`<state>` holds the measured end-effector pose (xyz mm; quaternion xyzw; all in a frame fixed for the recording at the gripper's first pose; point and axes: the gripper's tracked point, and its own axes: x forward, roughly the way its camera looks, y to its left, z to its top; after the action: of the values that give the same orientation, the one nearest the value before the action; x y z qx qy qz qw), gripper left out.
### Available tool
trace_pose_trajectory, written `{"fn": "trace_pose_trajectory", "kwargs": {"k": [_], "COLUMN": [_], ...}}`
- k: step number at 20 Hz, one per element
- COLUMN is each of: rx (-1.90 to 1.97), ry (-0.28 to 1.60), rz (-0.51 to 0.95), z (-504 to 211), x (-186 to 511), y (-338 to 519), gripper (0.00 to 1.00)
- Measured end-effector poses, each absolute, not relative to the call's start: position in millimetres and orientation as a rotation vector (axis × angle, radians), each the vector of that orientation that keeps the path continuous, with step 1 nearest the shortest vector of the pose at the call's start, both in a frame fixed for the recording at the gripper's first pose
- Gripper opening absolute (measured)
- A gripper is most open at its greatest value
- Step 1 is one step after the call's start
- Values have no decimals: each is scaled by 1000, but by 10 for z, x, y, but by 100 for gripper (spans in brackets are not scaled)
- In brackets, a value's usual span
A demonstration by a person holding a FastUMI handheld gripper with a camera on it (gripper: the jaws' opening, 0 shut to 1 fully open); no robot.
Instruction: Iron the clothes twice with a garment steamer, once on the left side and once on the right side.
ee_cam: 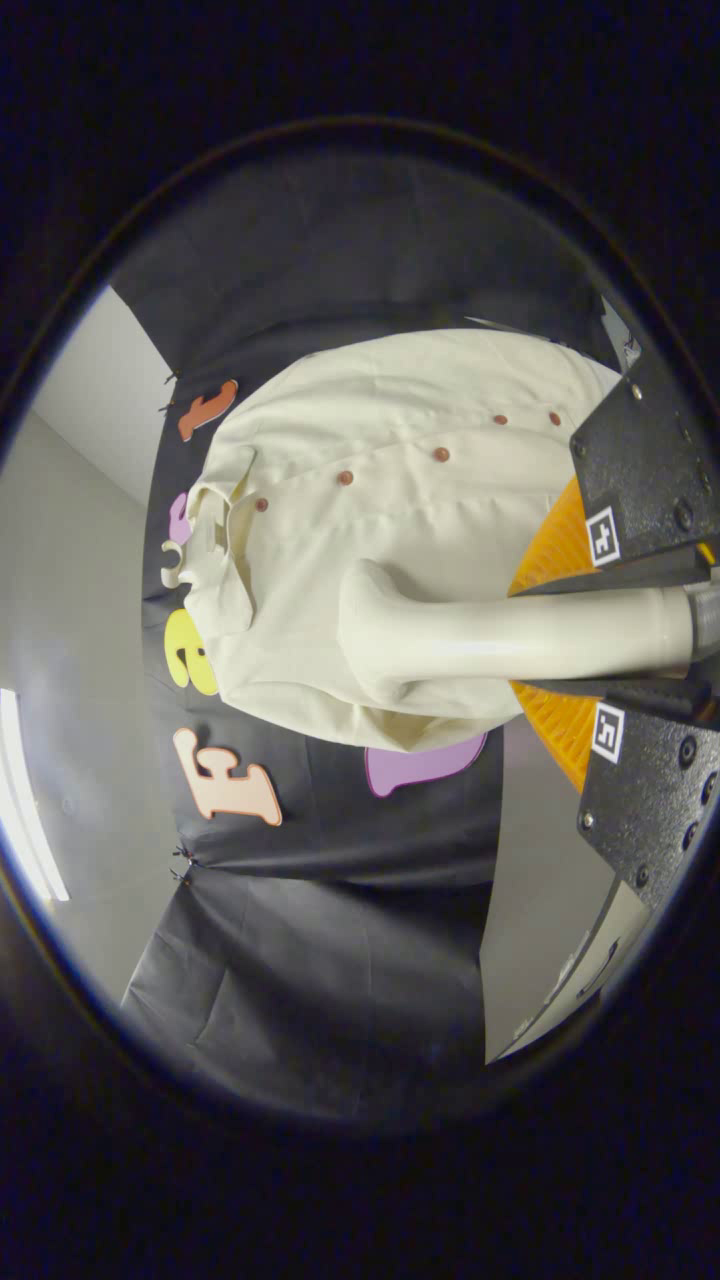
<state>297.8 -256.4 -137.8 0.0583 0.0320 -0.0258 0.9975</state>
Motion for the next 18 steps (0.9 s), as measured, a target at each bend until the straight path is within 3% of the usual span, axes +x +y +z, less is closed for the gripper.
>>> {"fn": "trace_pose_trajectory", "kwargs": {"k": [18], "rx": [245], "ry": [178], "rz": [-66], "z": [-2476], "x": [2497], "y": [-2573], "gripper": [35]}}
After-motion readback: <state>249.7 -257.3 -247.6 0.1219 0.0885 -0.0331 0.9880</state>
